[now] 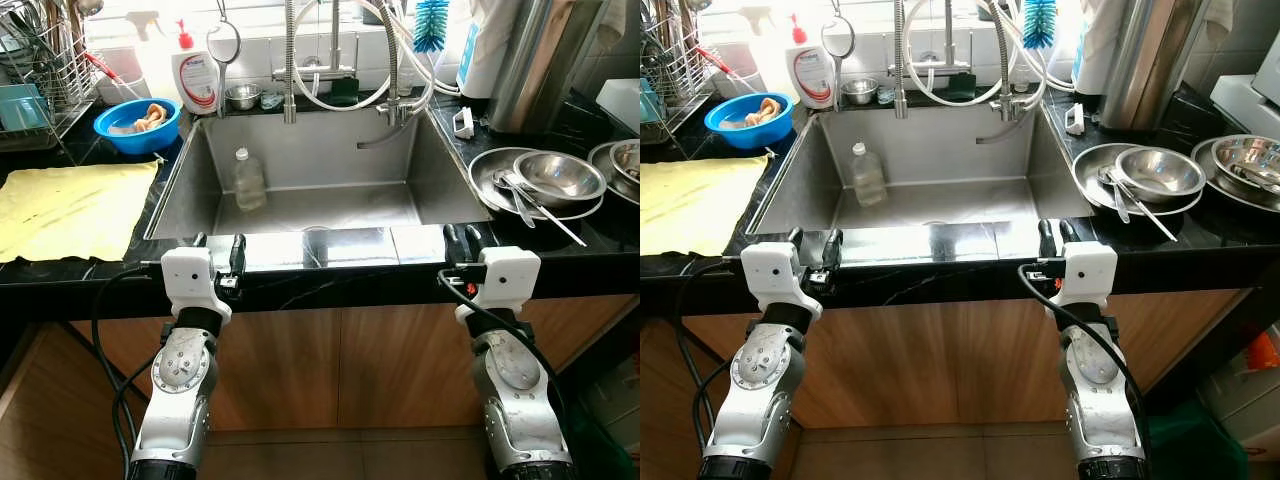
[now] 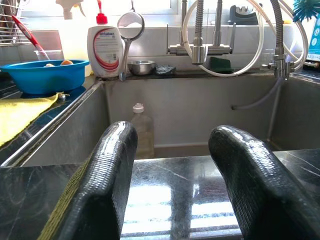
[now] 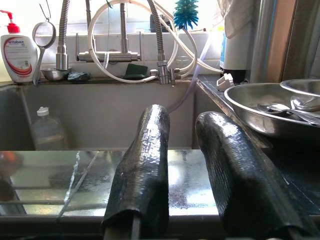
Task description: Kitchen organization
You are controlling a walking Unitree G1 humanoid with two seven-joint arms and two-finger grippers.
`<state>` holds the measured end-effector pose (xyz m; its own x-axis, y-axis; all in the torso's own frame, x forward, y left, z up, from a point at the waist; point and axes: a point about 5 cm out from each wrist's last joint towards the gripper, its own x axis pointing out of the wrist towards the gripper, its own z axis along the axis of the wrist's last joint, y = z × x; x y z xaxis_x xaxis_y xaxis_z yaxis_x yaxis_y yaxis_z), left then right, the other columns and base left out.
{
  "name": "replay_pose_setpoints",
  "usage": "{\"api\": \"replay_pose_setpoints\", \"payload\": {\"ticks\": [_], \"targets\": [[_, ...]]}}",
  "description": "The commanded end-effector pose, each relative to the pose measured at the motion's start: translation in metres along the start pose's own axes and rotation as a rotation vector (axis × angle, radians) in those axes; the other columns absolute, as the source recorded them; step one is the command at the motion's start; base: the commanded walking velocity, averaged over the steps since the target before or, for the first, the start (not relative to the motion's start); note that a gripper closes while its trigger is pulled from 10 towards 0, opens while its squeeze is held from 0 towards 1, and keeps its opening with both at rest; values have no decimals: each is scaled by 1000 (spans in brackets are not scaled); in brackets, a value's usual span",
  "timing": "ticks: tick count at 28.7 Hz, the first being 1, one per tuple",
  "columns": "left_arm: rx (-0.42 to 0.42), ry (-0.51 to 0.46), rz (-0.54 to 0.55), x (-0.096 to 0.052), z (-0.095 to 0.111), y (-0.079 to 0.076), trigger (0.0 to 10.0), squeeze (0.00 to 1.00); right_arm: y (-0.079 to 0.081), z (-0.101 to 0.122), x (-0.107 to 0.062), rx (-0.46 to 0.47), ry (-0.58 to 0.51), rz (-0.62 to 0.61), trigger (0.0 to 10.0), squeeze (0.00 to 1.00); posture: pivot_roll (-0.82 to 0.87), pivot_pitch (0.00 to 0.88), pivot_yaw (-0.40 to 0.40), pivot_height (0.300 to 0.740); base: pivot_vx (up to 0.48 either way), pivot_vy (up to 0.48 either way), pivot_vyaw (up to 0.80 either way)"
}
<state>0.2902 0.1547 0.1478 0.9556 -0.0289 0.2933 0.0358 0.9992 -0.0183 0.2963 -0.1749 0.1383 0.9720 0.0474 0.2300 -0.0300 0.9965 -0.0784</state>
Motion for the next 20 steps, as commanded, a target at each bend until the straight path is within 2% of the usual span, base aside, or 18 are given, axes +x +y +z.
{"api": "replay_pose_setpoints", "payload": {"ticks": [1,20], "targets": [[5,-32,-2,2,7,2,10000,0,2,5,3,2,-23,11,10000,0,-130,0,72,740,0,0,0],[9,-21,-6,1,5,1,10000,0,-3,9,2,-8,-33,-4,10000,0,-136,0,74,740,0,0,0]]}}
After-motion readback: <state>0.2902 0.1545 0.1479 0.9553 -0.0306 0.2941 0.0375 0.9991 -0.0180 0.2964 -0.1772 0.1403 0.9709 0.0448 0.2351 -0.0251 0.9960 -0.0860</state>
